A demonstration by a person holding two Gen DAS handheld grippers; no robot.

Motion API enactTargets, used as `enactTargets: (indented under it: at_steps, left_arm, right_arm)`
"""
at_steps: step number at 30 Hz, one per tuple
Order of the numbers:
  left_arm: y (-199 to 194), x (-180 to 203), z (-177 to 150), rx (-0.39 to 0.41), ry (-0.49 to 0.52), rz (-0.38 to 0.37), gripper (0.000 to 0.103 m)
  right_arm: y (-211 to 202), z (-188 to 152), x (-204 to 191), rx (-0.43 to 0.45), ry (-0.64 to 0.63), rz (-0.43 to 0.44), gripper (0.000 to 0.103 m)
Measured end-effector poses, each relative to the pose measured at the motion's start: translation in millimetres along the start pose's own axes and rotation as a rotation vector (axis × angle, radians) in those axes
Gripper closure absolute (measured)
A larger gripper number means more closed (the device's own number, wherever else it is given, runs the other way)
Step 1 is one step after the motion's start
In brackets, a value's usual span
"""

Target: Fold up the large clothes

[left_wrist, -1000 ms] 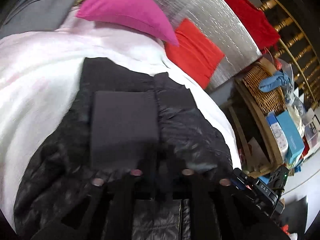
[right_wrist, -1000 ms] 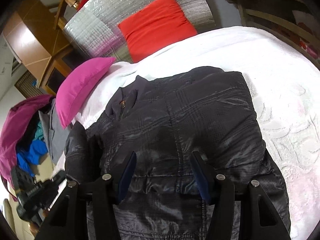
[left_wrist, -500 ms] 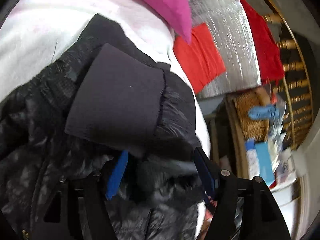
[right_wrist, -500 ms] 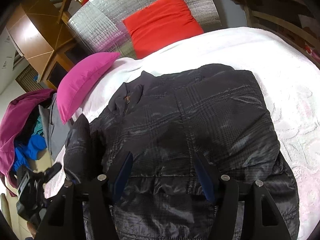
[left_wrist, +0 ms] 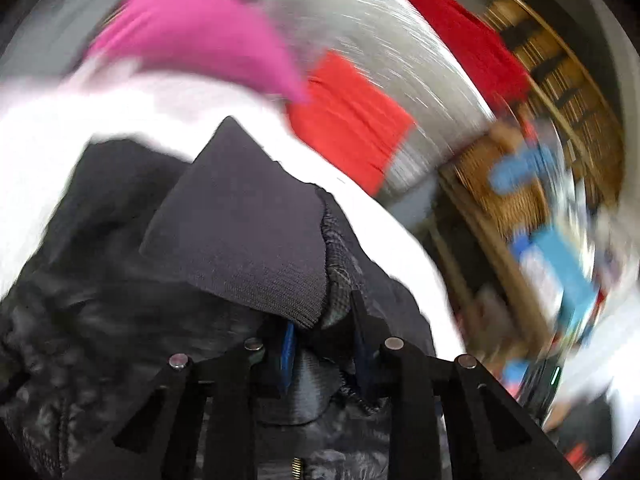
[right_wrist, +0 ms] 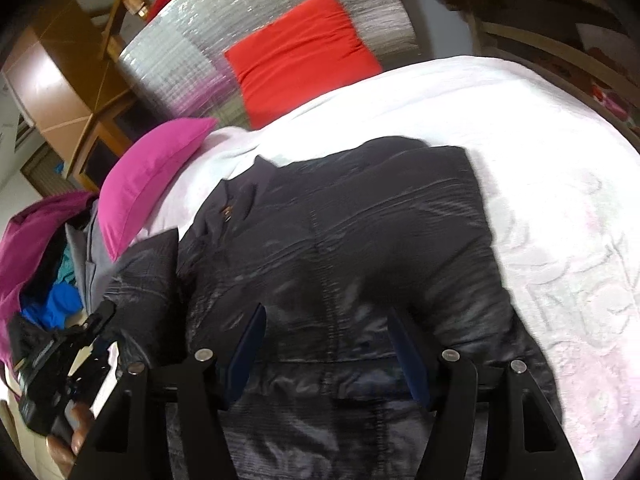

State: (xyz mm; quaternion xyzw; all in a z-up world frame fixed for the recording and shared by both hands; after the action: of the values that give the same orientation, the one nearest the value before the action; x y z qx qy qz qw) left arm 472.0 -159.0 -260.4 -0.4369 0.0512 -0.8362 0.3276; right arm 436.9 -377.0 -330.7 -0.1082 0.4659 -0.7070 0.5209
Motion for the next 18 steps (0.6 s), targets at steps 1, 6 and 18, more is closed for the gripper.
enactTargets:
  at_steps: [1, 6, 18]
  left_arm:
    - [7.4, 17.5, -7.3, -0.027, 0.077, 0.003, 0.078]
    - [55.5, 68.3, -64.1, -0.268, 0.252, -0.060, 0.062]
    - [-8.5, 46.3, -3.2, -0.079, 0.140, -0.139, 0.024]
  right_arm:
    - [-1.8, 2.3, 5.8, 0.005, 0.013, -0.004, 0.036]
    - [-10.1, 16.1, 37.1, 0.027, 0.101, -0.016, 0.036]
    - [-14.5, 23.5, 26.6, -0.001, 0.079, 0.075, 0.036]
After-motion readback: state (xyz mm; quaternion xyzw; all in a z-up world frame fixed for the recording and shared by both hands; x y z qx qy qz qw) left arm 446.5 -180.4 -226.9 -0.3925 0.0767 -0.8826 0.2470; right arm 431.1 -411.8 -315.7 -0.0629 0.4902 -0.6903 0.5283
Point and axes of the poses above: each gripper's, at about its wrist camera, not at the fingertips, and y roughly the way its jaws point, x to its right, z to its top, the point moved 10 cm from there along y, roughly the way its jaws point, and after that the axes turned 11 degrees about -z, right-handed, at the moved point
